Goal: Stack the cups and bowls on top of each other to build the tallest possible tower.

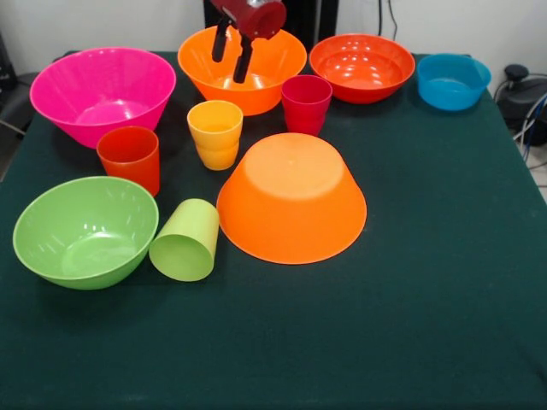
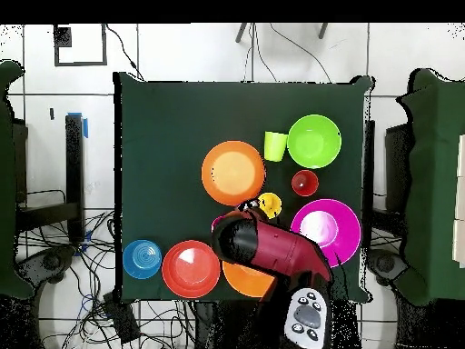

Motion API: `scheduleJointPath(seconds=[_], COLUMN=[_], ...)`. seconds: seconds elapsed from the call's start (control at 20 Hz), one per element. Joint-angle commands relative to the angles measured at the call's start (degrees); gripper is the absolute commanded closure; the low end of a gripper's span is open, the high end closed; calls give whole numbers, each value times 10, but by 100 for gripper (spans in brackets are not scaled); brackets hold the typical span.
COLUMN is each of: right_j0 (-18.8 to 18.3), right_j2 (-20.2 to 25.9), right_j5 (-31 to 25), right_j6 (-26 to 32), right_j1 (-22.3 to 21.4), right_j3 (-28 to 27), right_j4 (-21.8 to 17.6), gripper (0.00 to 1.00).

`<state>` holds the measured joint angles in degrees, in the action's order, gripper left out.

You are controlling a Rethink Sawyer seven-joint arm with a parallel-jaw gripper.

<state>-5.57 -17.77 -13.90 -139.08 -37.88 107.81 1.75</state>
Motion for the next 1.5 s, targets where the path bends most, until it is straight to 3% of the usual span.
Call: scheduleJointPath(seconds=[0.05,0.25,0.55,0.7,0.85,1.15,1.5], right_j0=[27,50,83,90,98,75,27], right_j2=[34,30,13,7,-5,-12,24], right_j5=[-132,-226,-245,-232,-201,-134,-68], right_j6=[-17,-7,-41,-47,-80,-50,-13], right_j1=[-46,-125,-173,-184,-165,-154,-148], right_j3=[4,30,65,87,97,134,160], right_j4=[-4,-6,3,2,4,-24,-28], gripper=[0,0,0,0,0,0,0])
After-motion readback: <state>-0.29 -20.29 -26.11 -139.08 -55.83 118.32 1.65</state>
